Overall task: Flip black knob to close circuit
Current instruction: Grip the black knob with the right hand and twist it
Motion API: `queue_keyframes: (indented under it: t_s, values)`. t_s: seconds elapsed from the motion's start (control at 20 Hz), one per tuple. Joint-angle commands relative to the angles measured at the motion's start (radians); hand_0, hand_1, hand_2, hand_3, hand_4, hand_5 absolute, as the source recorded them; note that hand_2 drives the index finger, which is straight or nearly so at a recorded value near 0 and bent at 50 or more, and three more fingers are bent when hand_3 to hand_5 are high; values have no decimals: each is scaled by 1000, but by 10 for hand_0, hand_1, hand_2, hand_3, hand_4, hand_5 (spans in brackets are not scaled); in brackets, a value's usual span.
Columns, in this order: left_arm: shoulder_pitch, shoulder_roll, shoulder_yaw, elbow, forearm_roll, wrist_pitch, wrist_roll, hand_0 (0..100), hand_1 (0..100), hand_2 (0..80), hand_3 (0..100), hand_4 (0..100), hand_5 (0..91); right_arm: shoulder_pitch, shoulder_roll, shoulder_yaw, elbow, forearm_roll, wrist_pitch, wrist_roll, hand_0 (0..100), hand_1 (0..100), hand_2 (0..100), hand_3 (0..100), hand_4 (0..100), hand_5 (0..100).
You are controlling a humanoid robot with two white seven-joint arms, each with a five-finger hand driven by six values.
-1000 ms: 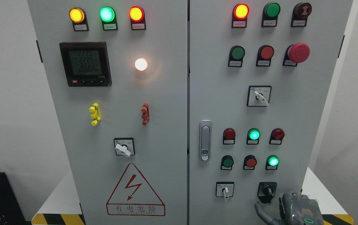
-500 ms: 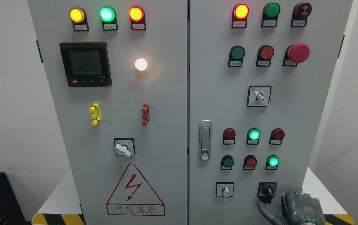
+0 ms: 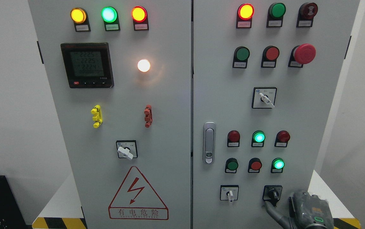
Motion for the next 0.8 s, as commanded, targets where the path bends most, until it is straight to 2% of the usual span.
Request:
queue_keyframes:
  t_s: [0.0, 0.25, 0.75]
  values:
    - [0, -1, 11, 0, 8, 1, 0, 0, 0, 0, 49, 26, 0, -4, -34, -35, 18, -10, 1, 1, 0, 0, 887, 1000, 833, 871]
    - [0, 1, 11, 0, 8, 1, 0, 0, 0, 0, 49, 26, 0, -4, -35, -61, 15, -27, -1, 1, 0, 0, 887, 1000, 834, 873]
    - [0, -1, 11, 0, 8, 1, 0, 0, 0, 0, 50, 26, 0, -5, -48, -75, 10, -63, 2, 1, 0, 0, 886, 1000, 836, 881]
